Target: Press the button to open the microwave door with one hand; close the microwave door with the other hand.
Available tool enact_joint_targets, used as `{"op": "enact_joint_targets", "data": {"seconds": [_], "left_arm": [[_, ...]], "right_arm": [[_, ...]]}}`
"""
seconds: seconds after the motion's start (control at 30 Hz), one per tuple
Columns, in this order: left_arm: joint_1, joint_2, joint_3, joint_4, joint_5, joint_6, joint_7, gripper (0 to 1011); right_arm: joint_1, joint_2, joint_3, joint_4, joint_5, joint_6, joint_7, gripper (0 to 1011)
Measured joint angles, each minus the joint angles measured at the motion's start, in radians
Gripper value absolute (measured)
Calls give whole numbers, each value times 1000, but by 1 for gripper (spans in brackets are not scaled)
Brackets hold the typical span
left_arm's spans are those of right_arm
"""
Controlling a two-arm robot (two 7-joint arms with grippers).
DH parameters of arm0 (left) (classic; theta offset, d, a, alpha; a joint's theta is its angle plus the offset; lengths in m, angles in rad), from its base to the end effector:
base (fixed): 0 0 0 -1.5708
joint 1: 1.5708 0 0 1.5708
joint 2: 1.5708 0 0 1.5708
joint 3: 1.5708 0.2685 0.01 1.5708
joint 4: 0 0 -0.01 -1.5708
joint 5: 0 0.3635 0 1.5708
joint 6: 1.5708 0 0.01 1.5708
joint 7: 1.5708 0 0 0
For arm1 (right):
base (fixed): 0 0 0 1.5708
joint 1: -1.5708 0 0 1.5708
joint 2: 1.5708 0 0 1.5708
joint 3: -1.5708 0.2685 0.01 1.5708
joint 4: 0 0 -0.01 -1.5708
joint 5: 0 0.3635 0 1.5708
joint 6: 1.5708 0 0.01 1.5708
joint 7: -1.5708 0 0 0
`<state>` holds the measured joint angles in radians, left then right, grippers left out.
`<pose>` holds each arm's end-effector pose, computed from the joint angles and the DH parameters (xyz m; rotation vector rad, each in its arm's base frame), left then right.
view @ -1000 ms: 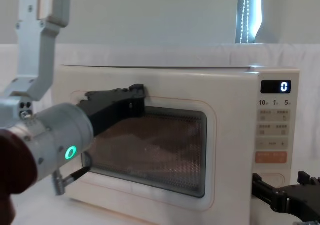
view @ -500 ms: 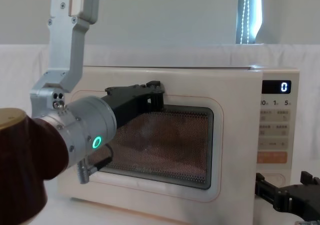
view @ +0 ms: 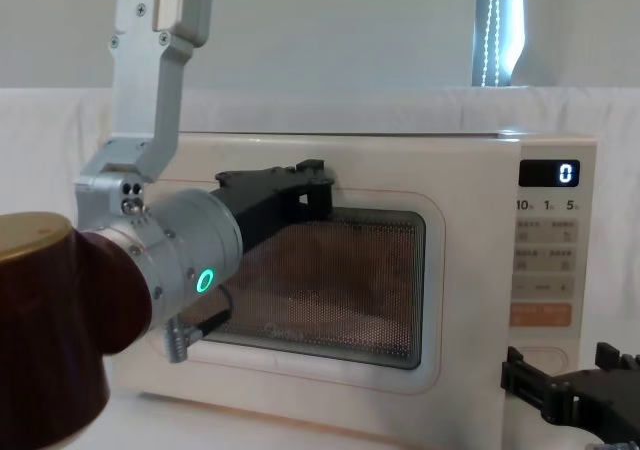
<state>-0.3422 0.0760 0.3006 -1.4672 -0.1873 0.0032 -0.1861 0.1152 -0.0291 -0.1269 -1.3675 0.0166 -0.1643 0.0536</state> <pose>0.4513 -0.0883 -0.1840 -0.1663 -0.1274 1.0833 0.4088 0.0575 -0.3056 0.0854 -0.0339 -1.3895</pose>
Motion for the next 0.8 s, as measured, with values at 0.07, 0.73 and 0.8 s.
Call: {"op": "enact_joint_targets", "data": {"seconds": [0.07, 0.73, 0.8], "left_arm": [[3, 0, -3, -4, 2, 0, 1, 0], [12, -1, -29, -15, 15, 6, 12, 0], [12, -1, -29, -15, 15, 7, 12, 0]], "right_arm": [[0, 0, 0, 0, 0, 0, 0, 1001], [0, 1, 0, 0, 1, 0, 0, 1001], [0, 1, 0, 0, 1, 0, 0, 1001]]}}
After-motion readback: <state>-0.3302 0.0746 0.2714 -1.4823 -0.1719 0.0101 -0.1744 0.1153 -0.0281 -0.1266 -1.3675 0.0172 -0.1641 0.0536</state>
